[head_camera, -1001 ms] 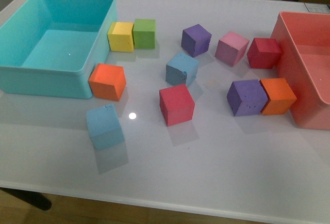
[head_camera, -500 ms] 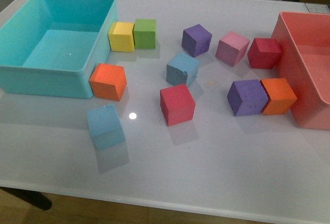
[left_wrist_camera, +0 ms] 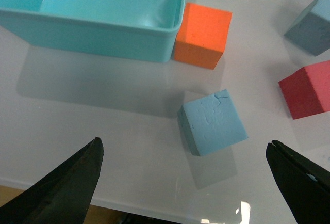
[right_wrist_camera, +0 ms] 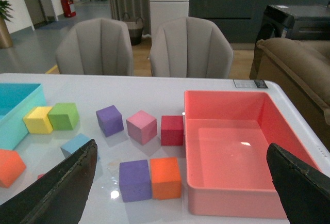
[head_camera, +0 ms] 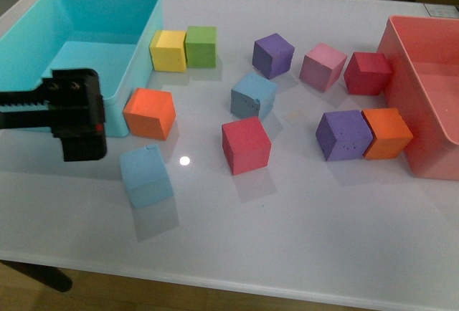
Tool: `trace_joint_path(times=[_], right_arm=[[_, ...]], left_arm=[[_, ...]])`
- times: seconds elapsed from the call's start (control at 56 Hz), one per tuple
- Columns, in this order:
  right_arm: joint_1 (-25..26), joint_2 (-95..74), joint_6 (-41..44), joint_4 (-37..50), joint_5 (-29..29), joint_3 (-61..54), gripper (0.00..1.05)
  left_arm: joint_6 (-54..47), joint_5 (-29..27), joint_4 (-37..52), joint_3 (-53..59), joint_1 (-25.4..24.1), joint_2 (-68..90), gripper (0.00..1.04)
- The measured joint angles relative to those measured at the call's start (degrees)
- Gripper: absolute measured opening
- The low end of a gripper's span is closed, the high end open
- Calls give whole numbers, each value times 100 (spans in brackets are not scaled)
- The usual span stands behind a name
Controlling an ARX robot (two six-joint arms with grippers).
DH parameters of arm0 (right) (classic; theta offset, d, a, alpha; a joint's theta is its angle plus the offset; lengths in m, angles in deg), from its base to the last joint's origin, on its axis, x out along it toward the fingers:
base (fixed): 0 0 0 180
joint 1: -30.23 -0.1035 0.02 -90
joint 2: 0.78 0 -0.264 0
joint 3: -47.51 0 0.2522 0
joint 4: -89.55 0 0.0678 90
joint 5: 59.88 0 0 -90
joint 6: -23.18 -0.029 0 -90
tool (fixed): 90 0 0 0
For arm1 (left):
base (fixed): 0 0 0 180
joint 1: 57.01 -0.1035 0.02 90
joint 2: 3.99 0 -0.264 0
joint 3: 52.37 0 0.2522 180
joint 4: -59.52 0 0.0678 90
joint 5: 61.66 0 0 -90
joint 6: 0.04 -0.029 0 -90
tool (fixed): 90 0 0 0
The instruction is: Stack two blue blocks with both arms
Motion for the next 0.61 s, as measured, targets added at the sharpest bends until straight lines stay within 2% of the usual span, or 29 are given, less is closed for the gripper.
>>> trace_joint_path(times=[0.411, 0.608], right_arm=[[0, 0, 0, 0, -2, 0, 96], [0, 0, 0, 0, 0, 0, 96]], left_arm=[[387, -400, -448, -1064, 275, 1521, 96], [487, -402, -619, -1482, 304, 2035, 96]])
